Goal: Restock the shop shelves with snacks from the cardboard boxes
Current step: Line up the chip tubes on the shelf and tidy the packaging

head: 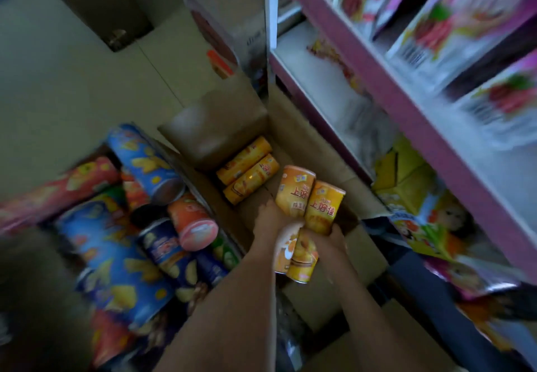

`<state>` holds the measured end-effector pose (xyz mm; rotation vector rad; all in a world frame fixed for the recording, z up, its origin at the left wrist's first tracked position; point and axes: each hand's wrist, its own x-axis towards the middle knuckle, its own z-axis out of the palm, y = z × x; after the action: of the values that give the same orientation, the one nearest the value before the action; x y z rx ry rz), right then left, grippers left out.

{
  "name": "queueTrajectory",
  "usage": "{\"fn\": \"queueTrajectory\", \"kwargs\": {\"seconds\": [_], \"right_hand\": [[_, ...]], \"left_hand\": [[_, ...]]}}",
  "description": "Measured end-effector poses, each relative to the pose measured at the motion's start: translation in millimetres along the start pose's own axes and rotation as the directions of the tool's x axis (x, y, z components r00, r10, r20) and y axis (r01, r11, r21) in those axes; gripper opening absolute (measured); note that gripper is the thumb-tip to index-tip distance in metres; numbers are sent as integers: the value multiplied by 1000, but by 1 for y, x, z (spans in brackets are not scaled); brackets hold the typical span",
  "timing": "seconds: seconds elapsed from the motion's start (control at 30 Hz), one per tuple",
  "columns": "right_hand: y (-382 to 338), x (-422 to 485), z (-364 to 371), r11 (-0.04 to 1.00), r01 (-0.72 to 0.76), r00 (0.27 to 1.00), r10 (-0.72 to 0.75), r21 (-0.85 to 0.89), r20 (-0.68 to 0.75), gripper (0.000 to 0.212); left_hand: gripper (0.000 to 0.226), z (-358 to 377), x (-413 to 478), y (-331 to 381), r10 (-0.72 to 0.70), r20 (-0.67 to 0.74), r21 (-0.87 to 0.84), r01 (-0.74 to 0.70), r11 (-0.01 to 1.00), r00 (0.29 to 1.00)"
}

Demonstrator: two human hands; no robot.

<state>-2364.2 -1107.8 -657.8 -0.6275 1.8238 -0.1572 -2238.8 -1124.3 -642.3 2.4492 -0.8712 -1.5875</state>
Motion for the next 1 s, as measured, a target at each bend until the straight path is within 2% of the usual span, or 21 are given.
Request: {"fn": "queueTrajectory", "kwargs": {"seconds": [0.07, 0.13, 0.23, 0.37, 0.47, 0.5, 0.6, 0.63, 0.73, 0.9, 1.0], "right_hand": [[-14, -54, -20, 1000, 16, 1000, -16, 2, 10, 64], [-32, -108, -38, 999, 39, 999, -40, 16, 34, 50], [-52, -176, -63, 992, 125, 991, -126, 16, 49, 50], [-57, -256, -103, 964, 214, 969, -229, 155, 87, 50], [-53, -315, -131, 931, 243, 955, -278, 271, 100, 56], [-51, -335, -140, 919, 256, 952, -293, 300, 85, 59], [-40, -393, -168, 876, 298, 944, -330, 378, 21, 61], [-36, -412, -178, 859, 315, 938, -347, 404, 5, 59], [-21, -462, -207, 820, 363, 922, -386, 442, -43, 58], [20, -522, -256, 748, 447, 890, -425, 491, -164, 59], [56, -553, -287, 692, 493, 869, -425, 527, -255, 59]], "left_hand": [[79, -29, -51, 6, 78, 61, 26, -80, 996, 995], [74, -59, -101, 12, 119, 42, -33, -117, 993, 992], [81, -100, -168, 18, 130, 69, -206, -113, 972, 989], [46, -139, -243, 26, 274, 207, -321, -200, 926, 939], [70, -159, -292, 33, 363, 342, -324, -253, 911, 867], [69, -164, -310, 38, 387, 384, -325, -270, 906, 838], [43, -174, -363, 53, 467, 453, -303, -362, 882, 760], [46, -177, -381, 58, 493, 475, -299, -393, 870, 729], [77, -177, -427, 71, 540, 540, -279, -468, 839, 646], [78, -153, -495, 92, 580, 642, -245, -583, 775, 501], [77, -122, -538, 100, 594, 669, -214, -649, 730, 447]]}}
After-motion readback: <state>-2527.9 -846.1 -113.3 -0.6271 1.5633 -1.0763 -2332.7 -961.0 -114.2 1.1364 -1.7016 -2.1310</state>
